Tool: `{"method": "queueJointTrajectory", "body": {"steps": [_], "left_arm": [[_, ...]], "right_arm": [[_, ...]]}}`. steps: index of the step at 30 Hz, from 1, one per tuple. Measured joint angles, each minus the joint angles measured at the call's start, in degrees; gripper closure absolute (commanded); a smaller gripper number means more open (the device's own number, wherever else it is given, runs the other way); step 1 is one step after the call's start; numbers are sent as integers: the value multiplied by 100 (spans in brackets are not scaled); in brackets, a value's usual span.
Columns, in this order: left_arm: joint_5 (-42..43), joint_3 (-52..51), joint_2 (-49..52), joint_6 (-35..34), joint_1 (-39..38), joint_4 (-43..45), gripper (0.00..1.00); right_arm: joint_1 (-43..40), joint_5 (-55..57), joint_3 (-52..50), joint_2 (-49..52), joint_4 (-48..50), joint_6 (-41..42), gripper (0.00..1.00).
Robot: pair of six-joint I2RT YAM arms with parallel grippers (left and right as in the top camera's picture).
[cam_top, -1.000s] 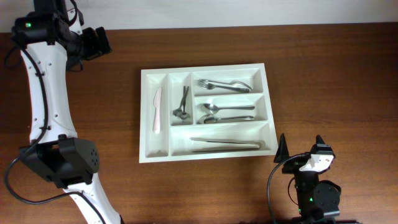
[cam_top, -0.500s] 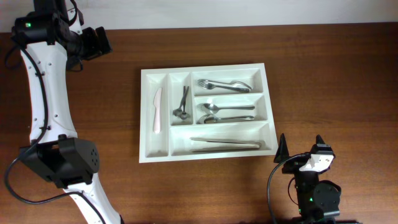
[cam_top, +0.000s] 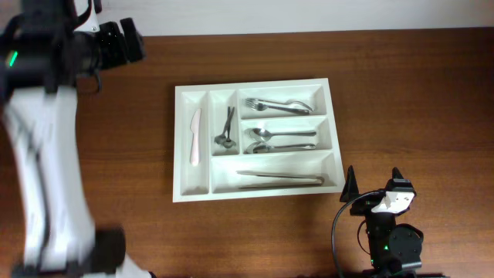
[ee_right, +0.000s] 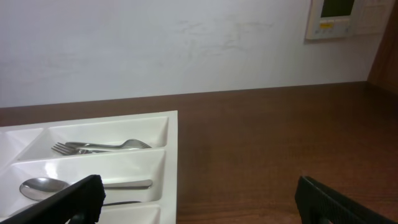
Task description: Pack container
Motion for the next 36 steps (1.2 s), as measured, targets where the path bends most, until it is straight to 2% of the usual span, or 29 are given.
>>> {"method": "queueJointTrajectory", "body": {"steps": [4, 9, 14, 19, 23, 25, 36], "left_arm": [[39, 63, -1838, 0, -525, 17, 1], [42, 262, -3746, 0, -625, 22, 1], [13, 181, -4634, 24, -625, -350, 1], [-474, -260, -5477, 131, -538, -1058, 1], [-909, -1325, -6443, 151, -236, -1134, 1], [-997, -2262, -6907, 151, -103, -953, 1], [-1121, -7661, -8441, 168, -15, 2304, 1]], "right_arm": [[2, 0, 0, 0, -2, 0, 1], [0, 2, 0, -9, 0, -2, 1], [0, 2, 0, -11, -2, -4, 1], [0, 2, 0, -11, 0, -2, 1], [0, 2, 0, -11, 0, 0, 1], [2, 4, 0, -11, -2, -2, 1], [0, 24, 0, -11, 0, -4, 1]]}}
